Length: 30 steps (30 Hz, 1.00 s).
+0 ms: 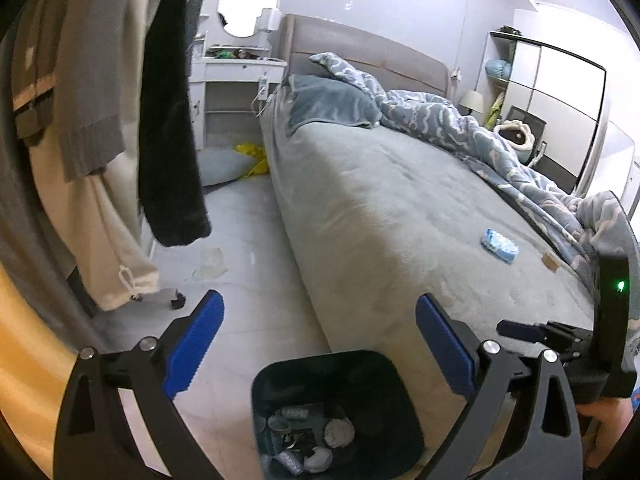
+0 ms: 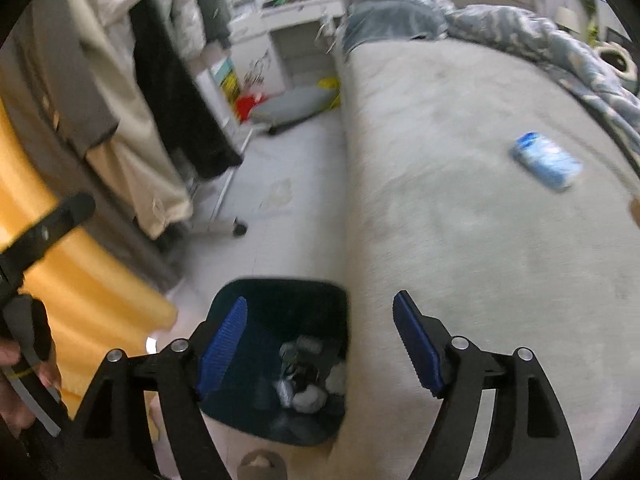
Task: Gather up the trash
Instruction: 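Move both open tools back over the tape core and tissue pack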
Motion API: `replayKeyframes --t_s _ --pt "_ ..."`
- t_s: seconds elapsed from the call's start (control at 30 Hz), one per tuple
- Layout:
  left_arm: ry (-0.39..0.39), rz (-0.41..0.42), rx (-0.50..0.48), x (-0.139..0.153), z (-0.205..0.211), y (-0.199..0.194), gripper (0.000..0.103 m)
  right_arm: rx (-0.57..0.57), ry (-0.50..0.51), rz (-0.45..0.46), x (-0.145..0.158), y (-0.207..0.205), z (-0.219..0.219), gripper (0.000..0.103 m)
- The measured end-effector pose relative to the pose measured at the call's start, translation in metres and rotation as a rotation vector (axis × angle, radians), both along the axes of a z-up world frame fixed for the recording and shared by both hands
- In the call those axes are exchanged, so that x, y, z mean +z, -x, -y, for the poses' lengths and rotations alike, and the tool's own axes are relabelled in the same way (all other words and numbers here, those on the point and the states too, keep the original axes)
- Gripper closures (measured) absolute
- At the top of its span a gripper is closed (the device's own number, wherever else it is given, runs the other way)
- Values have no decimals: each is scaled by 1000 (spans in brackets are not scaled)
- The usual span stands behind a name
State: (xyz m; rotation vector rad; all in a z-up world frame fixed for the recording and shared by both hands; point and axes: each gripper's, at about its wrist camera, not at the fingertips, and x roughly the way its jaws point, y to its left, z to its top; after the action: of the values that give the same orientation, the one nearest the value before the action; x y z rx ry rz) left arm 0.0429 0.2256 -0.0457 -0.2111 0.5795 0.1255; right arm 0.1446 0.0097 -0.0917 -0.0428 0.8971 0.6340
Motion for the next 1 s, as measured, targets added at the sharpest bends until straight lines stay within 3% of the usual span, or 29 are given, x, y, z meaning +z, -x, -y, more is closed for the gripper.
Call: replayKeyframes --t_s 0.13,0.33,0.53,1.0 --pt "2 28 -33 6 18 -11 4 -67 -59 15 12 -8 33 25" --pt "-5 43 -98 11 48 -30 4 -123 -13 77 26 -25 76 24" --pt "13 7 -150 1 75 -55 4 -199 14 120 32 -46 122 20" --pt "-28 13 -333 -4 150 -105 4 -284 52 142 30 -79 192 20"
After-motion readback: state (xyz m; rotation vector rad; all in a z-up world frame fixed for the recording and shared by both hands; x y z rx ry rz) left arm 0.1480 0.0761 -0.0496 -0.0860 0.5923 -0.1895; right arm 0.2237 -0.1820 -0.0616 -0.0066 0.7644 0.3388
